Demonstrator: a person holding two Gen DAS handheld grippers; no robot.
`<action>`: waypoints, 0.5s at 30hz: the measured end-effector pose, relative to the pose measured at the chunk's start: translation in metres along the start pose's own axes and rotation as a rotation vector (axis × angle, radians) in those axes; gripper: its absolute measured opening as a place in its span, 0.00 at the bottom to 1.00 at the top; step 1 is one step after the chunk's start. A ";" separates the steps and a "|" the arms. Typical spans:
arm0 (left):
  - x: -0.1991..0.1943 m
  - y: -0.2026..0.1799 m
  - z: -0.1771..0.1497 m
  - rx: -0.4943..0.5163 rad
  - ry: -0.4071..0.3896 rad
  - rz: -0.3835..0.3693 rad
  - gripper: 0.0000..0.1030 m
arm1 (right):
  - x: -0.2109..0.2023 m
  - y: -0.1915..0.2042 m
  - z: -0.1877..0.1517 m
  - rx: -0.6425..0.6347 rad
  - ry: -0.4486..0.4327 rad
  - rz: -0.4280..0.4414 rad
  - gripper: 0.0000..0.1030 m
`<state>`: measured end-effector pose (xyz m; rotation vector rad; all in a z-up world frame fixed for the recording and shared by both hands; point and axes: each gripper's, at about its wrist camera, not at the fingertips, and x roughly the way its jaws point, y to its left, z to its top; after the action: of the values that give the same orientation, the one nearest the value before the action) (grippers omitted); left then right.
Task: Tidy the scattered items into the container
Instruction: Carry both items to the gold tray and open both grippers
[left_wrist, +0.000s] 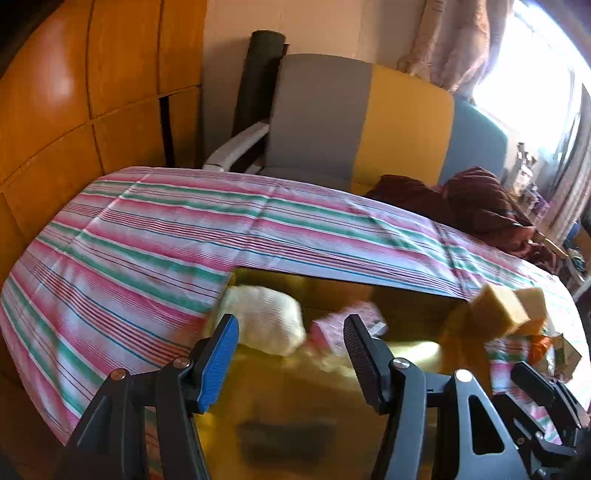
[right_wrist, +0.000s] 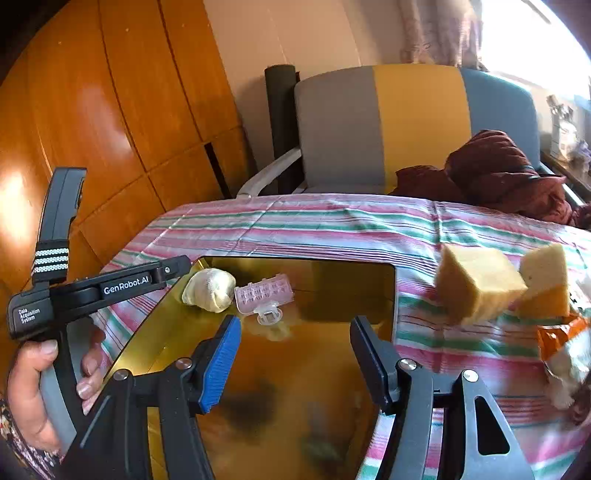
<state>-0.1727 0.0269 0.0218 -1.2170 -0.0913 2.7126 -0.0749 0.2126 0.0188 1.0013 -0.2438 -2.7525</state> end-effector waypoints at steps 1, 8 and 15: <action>-0.001 -0.005 -0.003 0.002 0.005 -0.016 0.58 | -0.004 -0.002 -0.003 0.004 -0.005 -0.002 0.62; -0.011 -0.047 -0.033 0.030 0.017 -0.123 0.58 | -0.031 -0.019 -0.018 0.040 -0.056 -0.032 0.65; -0.023 -0.104 -0.059 0.113 0.012 -0.210 0.58 | -0.054 -0.051 -0.037 0.113 -0.089 -0.071 0.65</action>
<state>-0.1002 0.1244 0.0123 -1.1244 -0.0594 2.4935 -0.0171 0.2722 0.0126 0.9317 -0.3897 -2.8800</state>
